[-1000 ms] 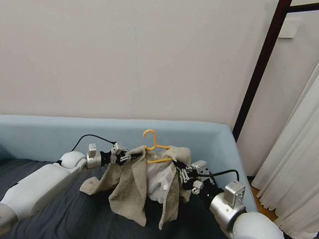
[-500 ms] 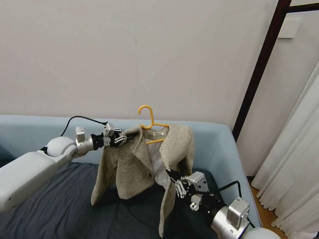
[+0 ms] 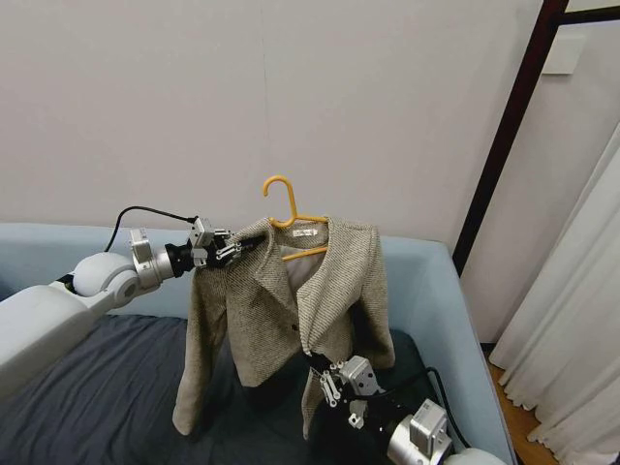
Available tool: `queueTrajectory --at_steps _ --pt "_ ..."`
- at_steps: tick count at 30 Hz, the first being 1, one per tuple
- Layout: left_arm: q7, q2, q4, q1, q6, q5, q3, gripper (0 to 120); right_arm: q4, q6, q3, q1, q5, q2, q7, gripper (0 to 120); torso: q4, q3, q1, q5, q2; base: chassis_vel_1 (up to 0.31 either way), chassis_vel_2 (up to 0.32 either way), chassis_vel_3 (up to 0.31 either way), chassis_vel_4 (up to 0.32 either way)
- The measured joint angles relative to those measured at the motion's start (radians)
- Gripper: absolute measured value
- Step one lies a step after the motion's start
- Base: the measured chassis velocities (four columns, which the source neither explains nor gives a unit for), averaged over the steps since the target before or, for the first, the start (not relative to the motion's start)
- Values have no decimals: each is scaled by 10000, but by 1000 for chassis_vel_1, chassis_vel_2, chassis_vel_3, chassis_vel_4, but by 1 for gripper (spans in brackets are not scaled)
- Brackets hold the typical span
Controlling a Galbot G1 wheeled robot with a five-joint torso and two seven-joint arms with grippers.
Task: Pick up the clothes from the sofa and hang them on the clothes hanger.
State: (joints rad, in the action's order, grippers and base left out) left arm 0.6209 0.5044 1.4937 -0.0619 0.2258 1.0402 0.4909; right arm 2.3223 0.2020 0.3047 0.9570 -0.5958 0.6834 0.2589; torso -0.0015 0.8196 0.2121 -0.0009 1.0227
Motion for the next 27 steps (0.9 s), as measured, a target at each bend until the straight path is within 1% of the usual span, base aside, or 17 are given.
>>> queueTrajectory --at_steps 7,8,9,10,12,13,14,18,19,20,22,23,27 --pt "-88 -145 329 46 28 -12 -41 8 36 5 -12 46 -14 49 22 0 3 0 0 2 0 0 0 0 0" --pt "-101 -164 393 -2 41 -31 -79 8 35 12 -70 56 -90 48 31 5 3 0 0 2 0 0 0 0 0" --pt "-101 -164 393 -2 41 -31 -79 8 35 12 -70 56 -90 48 31 5 3 0 0 2 0 0 0 0 0" --pt "-127 -182 451 -57 63 -73 -129 8 20 12 -129 97 -145 30 31 12 3 0 0 1 0 0 0 0 0" --pt "-141 -237 468 -93 124 -201 -189 8 -64 -91 -170 234 -120 -21 -1 19 2 0 -1 -1 0 0 0 0 0" --pt "-143 -304 472 -95 155 -254 -220 8 -182 -333 -165 325 20 -16 -22 23 0 0 0 0 0 0 0 0 0" --pt "-143 -304 472 -95 155 -254 -220 8 -182 -333 -165 325 20 -16 -22 23 0 0 0 0 0 0 0 0 0" --pt "-81 -689 593 -204 238 -299 -464 8 -791 -1165 -221 784 779 92 -286 43 4 0 0 2 0 0 0 0 0" --pt "-81 -689 593 -204 238 -299 -464 8 -791 -1165 -221 784 779 92 -286 43 4 0 0 2 0 0 0 0 0" --pt "-23 -792 633 -270 298 -340 -557 8 -875 -1300 -408 966 841 104 -323 47 5 0 0 2 0 0 0 0 0" --pt "160 -1027 733 -471 445 -474 -788 8 -873 -1399 -998 1312 717 65 -360 57 3 0 -1 3 0 0 0 0 0" --pt "160 -1027 733 -471 445 -474 -788 8 -873 -1399 -998 1312 717 65 -360 57 3 0 -1 3 0 0 0 0 0" --pt "464 -1378 879 -1346 874 -700 -1677 8 -611 -1522 -2427 1603 75 -464 -561 74 2 -1 0 1 0 0 0 0 0"
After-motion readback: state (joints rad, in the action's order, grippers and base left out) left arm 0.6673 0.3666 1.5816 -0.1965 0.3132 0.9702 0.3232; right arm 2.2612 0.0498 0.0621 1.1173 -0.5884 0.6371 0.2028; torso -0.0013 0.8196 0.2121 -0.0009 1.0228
